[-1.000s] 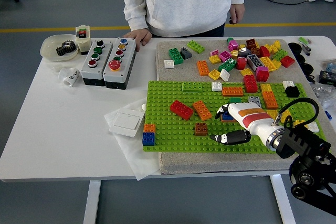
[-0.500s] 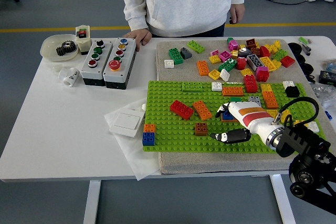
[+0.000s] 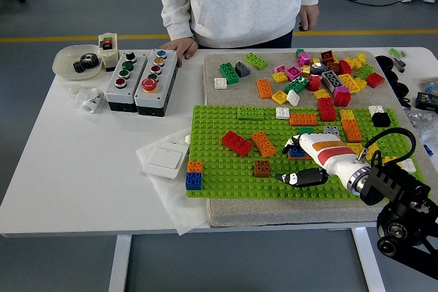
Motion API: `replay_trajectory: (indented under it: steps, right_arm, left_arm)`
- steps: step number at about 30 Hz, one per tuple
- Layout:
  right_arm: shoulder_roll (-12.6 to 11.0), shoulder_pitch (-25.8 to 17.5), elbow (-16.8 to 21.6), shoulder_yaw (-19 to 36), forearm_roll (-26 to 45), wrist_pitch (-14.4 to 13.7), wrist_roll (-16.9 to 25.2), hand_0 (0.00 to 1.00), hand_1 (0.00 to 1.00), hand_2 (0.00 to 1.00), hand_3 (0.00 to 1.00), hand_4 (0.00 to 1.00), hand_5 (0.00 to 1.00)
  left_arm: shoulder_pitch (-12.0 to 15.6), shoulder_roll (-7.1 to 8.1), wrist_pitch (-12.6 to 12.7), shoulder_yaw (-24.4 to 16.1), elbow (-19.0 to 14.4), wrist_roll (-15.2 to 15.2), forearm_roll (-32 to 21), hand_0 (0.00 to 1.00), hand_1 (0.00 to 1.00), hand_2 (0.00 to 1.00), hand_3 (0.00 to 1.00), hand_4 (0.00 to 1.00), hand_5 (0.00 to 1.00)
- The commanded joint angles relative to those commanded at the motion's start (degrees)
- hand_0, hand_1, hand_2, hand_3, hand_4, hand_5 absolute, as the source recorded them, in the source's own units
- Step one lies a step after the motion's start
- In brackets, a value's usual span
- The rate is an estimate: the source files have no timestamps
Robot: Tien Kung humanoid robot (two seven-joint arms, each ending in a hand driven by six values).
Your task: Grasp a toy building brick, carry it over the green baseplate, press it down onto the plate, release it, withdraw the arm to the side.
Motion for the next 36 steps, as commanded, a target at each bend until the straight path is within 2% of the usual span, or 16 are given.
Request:
replay_trajectory:
  steps: [25, 36]
  right_arm:
    - [0.36, 0.02, -0.63, -0.87, 0.27, 0.36, 0.15, 0.682, 0.673, 0.726, 0.632, 0.894, 0.557]
    - [-0.38, 0.11, 1.34, 0.67, -0.75, 0.39, -0.46, 0.683, 0.673, 0.726, 0.63, 0.893, 0.556]
  left_arm:
    - [0.37, -0.05, -0.15, -0.34, -0.07, 0.11, 0.59, 0.783, 0.764, 0.771, 0.585, 0.618, 0.616]
    - [0.23, -0.05, -0.1, -0.23, -0.02, 0.09, 0.37, 0.784, 0.76, 0.77, 0.584, 0.618, 0.616]
